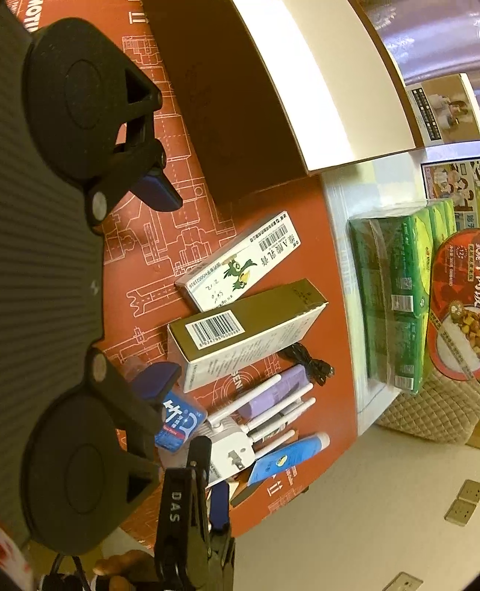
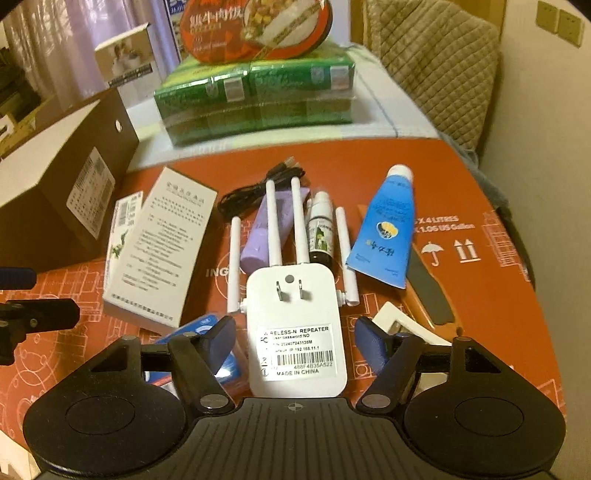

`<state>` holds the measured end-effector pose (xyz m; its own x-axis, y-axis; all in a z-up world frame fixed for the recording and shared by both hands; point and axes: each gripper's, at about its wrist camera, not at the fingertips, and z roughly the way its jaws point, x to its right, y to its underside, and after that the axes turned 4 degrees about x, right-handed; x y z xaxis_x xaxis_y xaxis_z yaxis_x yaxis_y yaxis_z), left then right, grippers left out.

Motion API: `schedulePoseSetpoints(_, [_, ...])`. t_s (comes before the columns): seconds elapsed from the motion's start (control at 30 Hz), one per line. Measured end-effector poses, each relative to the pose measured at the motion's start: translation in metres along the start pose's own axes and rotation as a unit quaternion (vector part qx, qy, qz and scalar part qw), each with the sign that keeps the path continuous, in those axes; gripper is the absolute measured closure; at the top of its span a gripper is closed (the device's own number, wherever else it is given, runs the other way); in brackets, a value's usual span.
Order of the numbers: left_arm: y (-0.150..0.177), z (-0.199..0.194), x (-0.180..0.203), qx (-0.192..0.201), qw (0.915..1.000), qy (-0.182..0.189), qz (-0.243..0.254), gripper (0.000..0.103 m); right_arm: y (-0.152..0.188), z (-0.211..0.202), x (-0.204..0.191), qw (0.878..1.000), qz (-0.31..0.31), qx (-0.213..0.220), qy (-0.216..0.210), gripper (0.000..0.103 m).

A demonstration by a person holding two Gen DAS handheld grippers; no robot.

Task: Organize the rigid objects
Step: 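Move the right gripper to the white wireless repeater and close on it, then lift the repeater with the right gripper while the left gripper grasps the white instruction leaflet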

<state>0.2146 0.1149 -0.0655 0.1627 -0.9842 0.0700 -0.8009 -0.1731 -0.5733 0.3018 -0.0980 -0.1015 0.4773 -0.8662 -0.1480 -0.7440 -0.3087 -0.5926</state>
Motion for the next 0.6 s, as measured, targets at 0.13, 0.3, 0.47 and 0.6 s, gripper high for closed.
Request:
schedulePoseSetpoints(0.13, [0.0, 0.002, 0.005, -0.003, 0.9999, -0.009, -0.007, 0.017, -0.002, 0.012, 0.002, 1.0, -0.008, -0.013, -0.011, 0.047])
schedulePoseSetpoints(0.3, [-0.003, 0.003, 0.008, -0.002, 0.9998, -0.016, -0.013, 0.017, -0.004, 0.021, 0.003, 1.0, -0.017, -0.017, -0.016, 0.048])
schedulePoseSetpoints(0.47, [-0.006, 0.005, 0.01, -0.002, 0.9997, -0.018, -0.016, 0.017, -0.004, 0.021, 0.001, 0.999, -0.033, -0.008, -0.02, 0.05])
schedulePoseSetpoints(0.6, [-0.01, 0.007, 0.01, 0.0, 0.9997, -0.016, -0.017, 0.018, -0.004, 0.011, 0.001, 0.999, -0.04, 0.015, -0.034, 0.05])
